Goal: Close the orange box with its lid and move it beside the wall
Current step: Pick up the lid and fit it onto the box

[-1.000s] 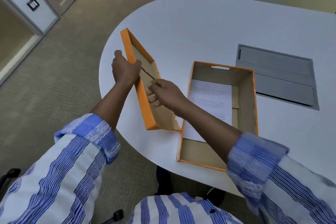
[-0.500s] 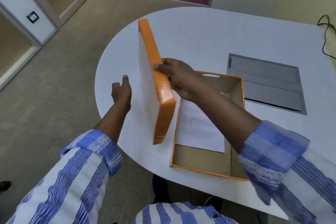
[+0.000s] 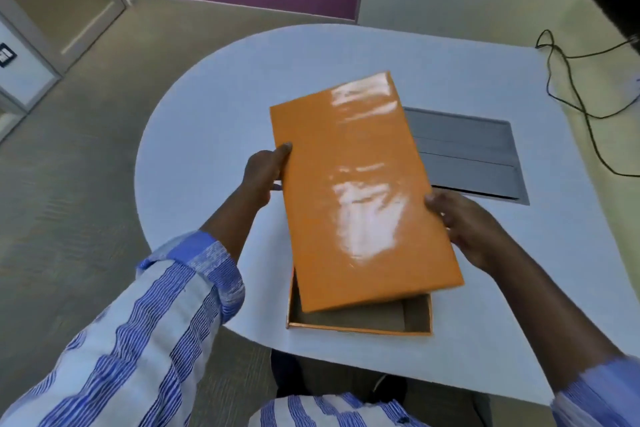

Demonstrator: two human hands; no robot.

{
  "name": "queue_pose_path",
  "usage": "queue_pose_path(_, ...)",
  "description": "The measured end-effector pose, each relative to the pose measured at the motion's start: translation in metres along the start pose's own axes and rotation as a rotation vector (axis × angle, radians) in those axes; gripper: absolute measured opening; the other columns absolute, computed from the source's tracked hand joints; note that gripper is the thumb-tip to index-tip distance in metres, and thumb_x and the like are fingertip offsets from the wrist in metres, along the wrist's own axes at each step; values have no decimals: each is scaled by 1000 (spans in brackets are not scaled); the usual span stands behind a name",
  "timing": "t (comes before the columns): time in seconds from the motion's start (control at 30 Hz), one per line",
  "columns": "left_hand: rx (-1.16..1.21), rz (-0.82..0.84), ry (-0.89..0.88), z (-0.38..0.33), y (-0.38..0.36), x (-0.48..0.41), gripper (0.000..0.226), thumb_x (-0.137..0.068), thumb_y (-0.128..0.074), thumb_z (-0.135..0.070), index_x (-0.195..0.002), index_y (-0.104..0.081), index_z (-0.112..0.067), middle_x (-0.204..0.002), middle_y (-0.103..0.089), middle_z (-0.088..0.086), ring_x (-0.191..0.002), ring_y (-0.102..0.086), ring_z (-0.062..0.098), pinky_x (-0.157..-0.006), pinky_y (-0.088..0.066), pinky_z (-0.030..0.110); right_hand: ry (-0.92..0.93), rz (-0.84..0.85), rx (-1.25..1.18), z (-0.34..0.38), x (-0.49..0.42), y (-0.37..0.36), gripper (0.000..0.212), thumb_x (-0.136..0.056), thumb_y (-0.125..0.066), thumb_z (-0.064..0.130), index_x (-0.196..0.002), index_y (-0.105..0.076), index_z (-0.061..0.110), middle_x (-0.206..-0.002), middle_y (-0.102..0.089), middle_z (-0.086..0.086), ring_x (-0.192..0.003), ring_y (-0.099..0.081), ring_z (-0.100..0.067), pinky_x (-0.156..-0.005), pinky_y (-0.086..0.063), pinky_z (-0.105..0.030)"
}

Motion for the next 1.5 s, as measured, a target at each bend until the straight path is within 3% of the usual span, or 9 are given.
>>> queue_pose_path(0.17, -340, -37, -109, 4, -46, 6, 58, -88, -65, -59, -88, -70, -1, -89, -70, 17, -76, -67, 29, -71, -58, 45, -50, -188, 266, -50, 12, 33, 50, -97, -53, 53, -138, -53, 25, -125, -66, -1, -103, -67, -21, -85, -54, -42)
queue_pose_path(0.27, -469, -107, -148, 2, -55, 8, 58, -86, -63, -59, -72, -64, -3, -70, -59, 13, -66, -59, 25, -58, -43, 31, -42, -239, 402, -60, 10, 32, 50, -99, -46, 56, -136, -55, 24, -126, -65, -3, -108, -64, -25, -95, -51, -48)
queue_pose_path(0.4, -503, -117, -179, 0, -58, 5, 60, -86, -60, -60, -76, -67, -1, -68, -61, 5, -68, -64, 24, -53, -37, 27, -106, -203, 435, -77, 7, 19, 57, -97, -43, 61, -136, -54, 21, -126, -65, -5, -102, -62, -23, -85, -48, -39)
queue_pose_path(0.73, -550, -8, -120, 1, -56, -22, 75, -86, -68, -51, -141, -44, -7, -136, -57, 18, -118, -61, 35, -92, -57, 47, -136, -164, 432, -81, 11, 16, 66, -94, -48, 63, -145, -47, 22, -135, -62, -5, -113, -62, -27, -93, -51, -44)
queue_pose_path(0.87, -380, 92, -63, -13, -63, -42, 79, -96, -62, -46, -159, -27, -13, -159, -39, 18, -132, -52, 39, -82, -49, 41, -153, -152, 410, -81, 11, 16, 64, -95, -49, 59, -145, -47, 20, -135, -62, -6, -113, -63, -27, -93, -51, -43)
queue_pose_path(1.0, -259, 182, 53, -14, -75, -53, 68, -99, -57, -50, -154, -38, -16, -151, -47, 16, -113, -54, 35, -86, -50, 48, -164, -144, 374, -80, 12, 15, 61, -96, -51, 57, -145, -48, 21, -134, -63, -5, -112, -64, -26, -91, -51, -42)
queue_pose_path(1.13, -250, 176, 107, -14, -79, -61, 43, -99, -63, -40, -129, -53, -11, -124, -57, 14, -94, -61, 31, -66, -52, 42, -179, -134, 367, -81, 14, 15, 61, -96, -52, 56, -145, -48, 22, -133, -63, -5, -114, -64, -27, -99, -51, -49)
queue_pose_path(1.23, -256, 154, 122, -13, -79, -66, 32, -98, -65, -34, -113, -51, -10, -114, -56, 13, -78, -57, 25, -54, -47, 38, -184, -134, 356, -82, 15, 14, 58, -95, -52, 57, -144, -50, 24, -132, -64, -3, -110, -65, -23, -91, -52, -41)
queue_pose_path(1.5, -297, 62, 62, -16, -76, -59, 45, -95, -68, -39, -123, -56, -6, -116, -59, 12, -100, -58, 29, -65, -49, 38, -205, -169, 351, -85, 17, 12, 65, -91, -55, 61, -144, -47, 23, -132, -62, -4, -103, -64, -21, -83, -50, -37)
Point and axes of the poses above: each hand's wrist, its own x-axis away from the middle knuckle, its own y-axis out of the back of the hand, z = x × y, the point moved 9 cm from there along -x, towards the middle knuckle
